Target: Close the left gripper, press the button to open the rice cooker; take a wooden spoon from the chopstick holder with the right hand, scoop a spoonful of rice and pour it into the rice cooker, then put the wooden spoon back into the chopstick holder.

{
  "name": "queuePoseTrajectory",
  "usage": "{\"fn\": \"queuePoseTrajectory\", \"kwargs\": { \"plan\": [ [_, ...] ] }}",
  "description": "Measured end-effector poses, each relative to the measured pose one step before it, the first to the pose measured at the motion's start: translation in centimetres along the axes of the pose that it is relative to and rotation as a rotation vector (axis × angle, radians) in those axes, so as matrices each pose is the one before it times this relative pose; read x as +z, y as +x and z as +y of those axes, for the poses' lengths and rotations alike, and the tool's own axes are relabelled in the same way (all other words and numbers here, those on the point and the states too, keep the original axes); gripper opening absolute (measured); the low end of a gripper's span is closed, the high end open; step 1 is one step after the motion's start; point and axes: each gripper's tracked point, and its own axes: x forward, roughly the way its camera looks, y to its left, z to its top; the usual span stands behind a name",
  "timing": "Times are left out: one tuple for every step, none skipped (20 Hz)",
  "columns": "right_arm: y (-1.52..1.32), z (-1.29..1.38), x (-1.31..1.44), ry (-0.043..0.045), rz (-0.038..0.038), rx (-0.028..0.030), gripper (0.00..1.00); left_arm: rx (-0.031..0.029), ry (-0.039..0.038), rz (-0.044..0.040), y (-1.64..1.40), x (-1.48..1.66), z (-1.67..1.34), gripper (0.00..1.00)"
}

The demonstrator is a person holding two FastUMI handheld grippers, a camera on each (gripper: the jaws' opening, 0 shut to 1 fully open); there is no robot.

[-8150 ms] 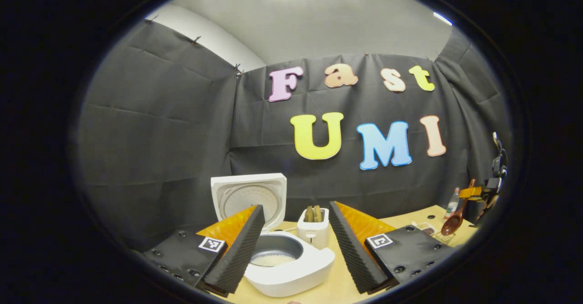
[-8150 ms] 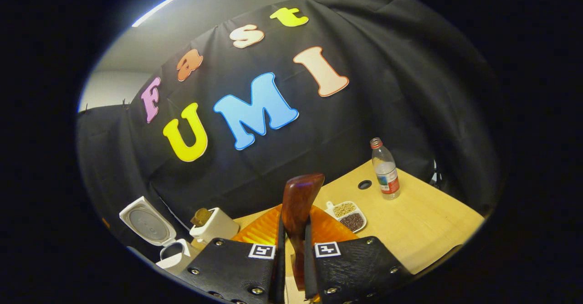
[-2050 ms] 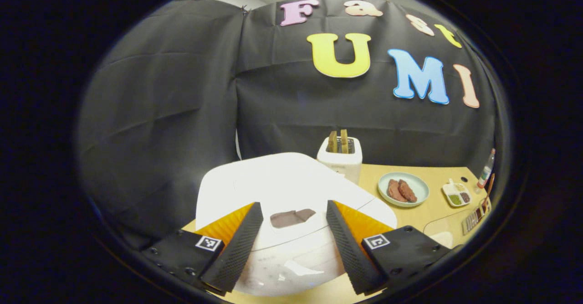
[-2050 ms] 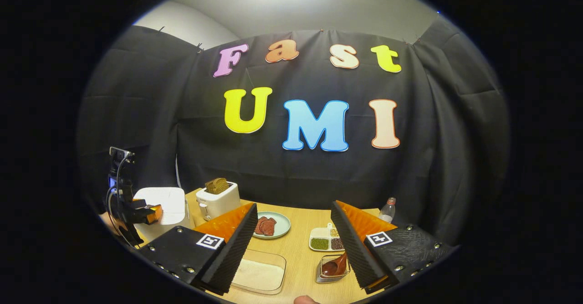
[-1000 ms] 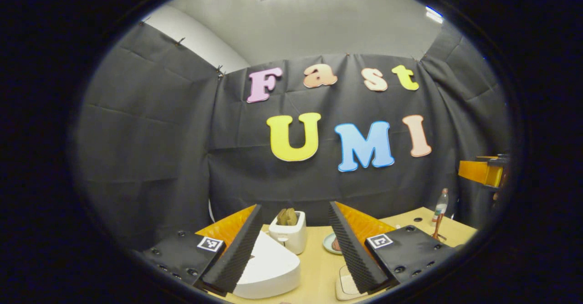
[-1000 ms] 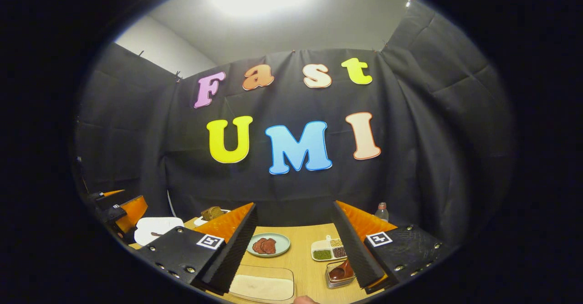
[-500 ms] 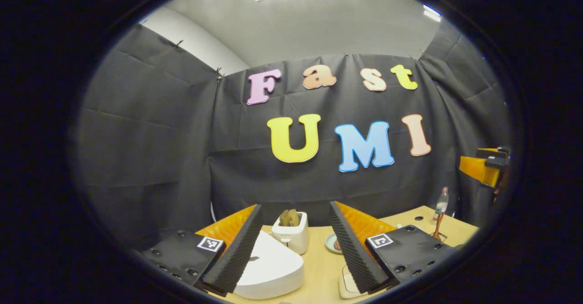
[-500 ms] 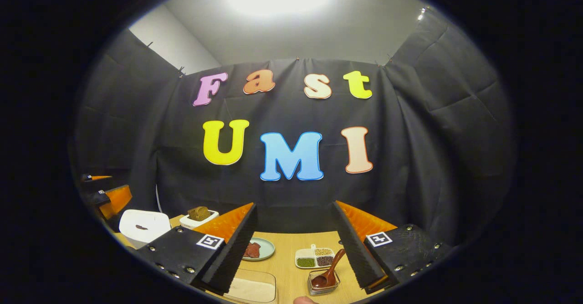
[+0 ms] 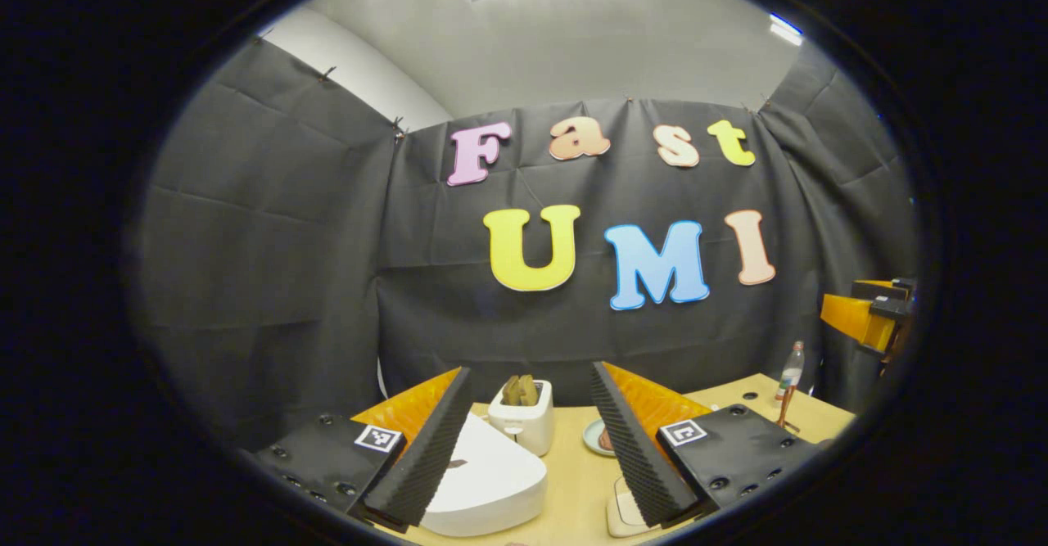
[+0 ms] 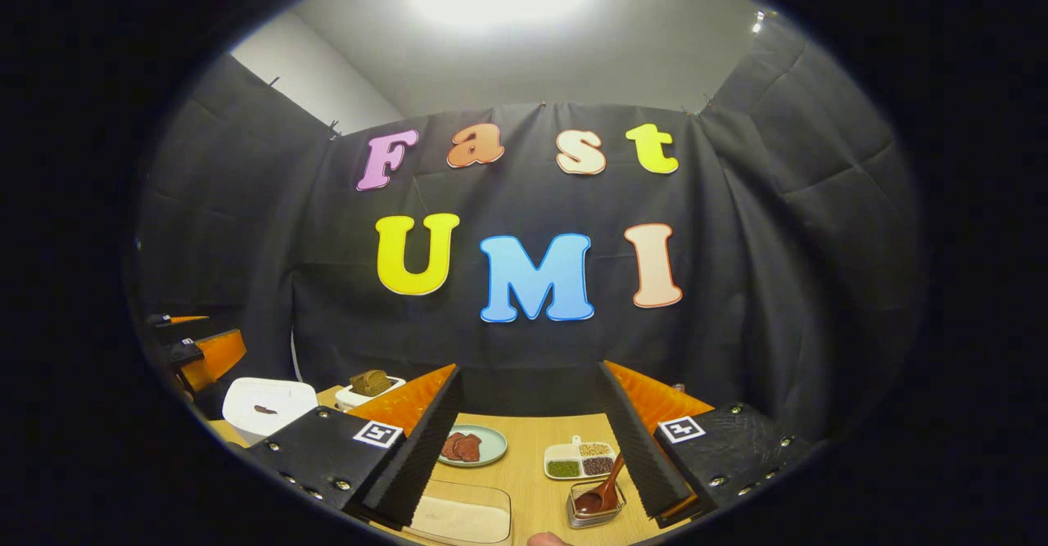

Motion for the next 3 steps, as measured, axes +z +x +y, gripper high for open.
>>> {"fn": "queuePoseTrajectory", "kwargs": {
  "plan": [
    [-0.085,0.281,-0.04,-0.00357,-0.0005,0.00203,0.98,-0.00288,0.00366,-0.00465,0.18,0.049,0.134,0.96],
    [0.03,0.318,-0.047,0.00064,0.00229,0.00309,0.98,-0.00436,0.00076,-0.00152,0.12,0.032,0.051,1.0],
    [-0.006,0.266,-0.13,0.00254,0.00464,0.00117,0.98,-0.0023,-0.00021,-0.00021,0.107,-0.003,0.229,1.0]
  ]
}}
